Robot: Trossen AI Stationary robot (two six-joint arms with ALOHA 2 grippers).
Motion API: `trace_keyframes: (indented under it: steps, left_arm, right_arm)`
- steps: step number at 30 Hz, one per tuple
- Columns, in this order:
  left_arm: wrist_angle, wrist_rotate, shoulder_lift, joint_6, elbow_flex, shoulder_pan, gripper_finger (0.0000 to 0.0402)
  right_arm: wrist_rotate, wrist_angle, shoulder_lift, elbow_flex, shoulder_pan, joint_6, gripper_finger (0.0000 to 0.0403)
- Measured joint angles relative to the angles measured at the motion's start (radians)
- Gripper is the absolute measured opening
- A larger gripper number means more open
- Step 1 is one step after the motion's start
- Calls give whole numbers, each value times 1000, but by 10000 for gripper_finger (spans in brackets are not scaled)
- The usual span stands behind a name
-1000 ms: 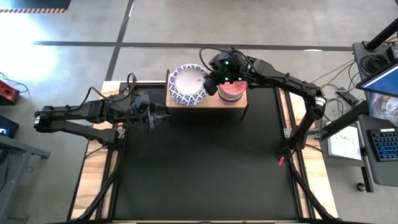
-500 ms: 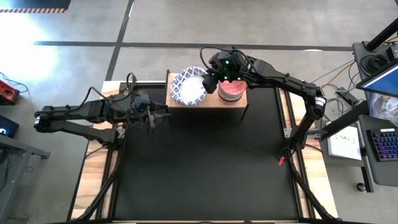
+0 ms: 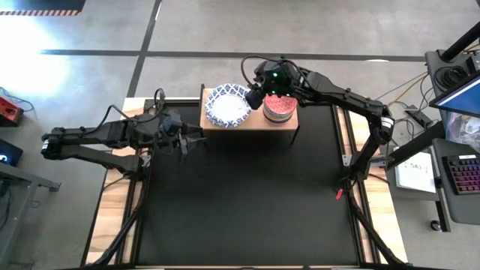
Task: Place and stack bowls onto a shelf
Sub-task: Return to Home Position
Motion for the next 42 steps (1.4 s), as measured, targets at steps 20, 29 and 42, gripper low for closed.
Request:
trace_keyframes:
  steps: [20, 29, 42]
  left_arm:
    - [-223, -29, -195, -8, -44, 0, 195]
    - [-42, -100, -331, -69, -318, 0, 195]
    - [418, -99, -415, -93, -693, 0, 195]
  right_arm:
    - [-226, -437, -243, -32, 74, 41, 133]
    - [-175, -317, -474, -345, 163, 101, 125]
    - [-176, 191, -804, -970, 269, 258, 101]
